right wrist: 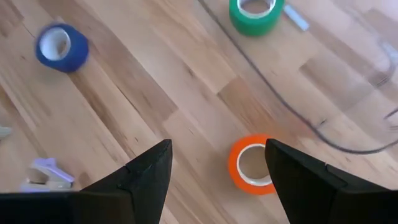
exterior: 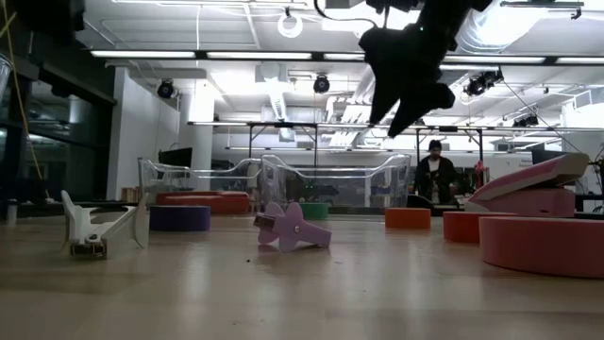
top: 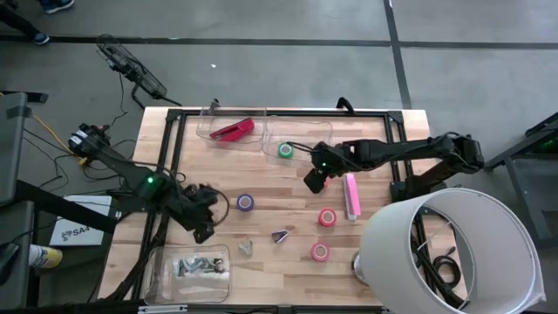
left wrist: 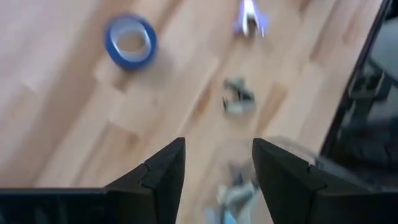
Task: Pick and place Stapler, Stapler remover, tape
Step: Put the orange tape into the top right transparent bin
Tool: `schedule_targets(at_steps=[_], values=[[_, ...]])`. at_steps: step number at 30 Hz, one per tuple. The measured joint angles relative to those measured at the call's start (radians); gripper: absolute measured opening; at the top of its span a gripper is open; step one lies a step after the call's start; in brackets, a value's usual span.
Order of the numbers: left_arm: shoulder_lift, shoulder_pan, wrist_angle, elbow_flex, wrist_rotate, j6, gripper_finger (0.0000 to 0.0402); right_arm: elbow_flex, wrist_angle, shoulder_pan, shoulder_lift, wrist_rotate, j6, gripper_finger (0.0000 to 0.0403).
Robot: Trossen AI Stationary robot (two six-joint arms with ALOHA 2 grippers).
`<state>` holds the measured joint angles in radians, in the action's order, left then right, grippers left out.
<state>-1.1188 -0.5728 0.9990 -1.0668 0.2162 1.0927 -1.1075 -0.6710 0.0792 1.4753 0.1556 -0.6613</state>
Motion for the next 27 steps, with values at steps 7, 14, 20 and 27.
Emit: schedule_targets(at_steps=[7, 14, 20, 27], values=[[0.060, 0.031, -0.001, 0.000, 0.139, -0.053, 0.0184, 0.074, 0.020, -0.017, 0.044, 0.016, -0.085, 0.0248], [0.071, 0.032, 0.000, 0.000, 0.193, -0.104, 0.0184, 0.181, 0.164, -0.022, 0.044, 0.053, -0.143, 0.0248], [0.071, 0.032, 0.006, 0.000, 0.196, -0.130, 0.0184, 0.279, 0.256, -0.022, 0.044, 0.046, -0.041, 0.0248], [0.071, 0.032, 0.007, 0.000, 0.194, -0.138, 0.0184, 0.409, 0.433, -0.023, 0.043, 0.045, 0.076, 0.0248]])
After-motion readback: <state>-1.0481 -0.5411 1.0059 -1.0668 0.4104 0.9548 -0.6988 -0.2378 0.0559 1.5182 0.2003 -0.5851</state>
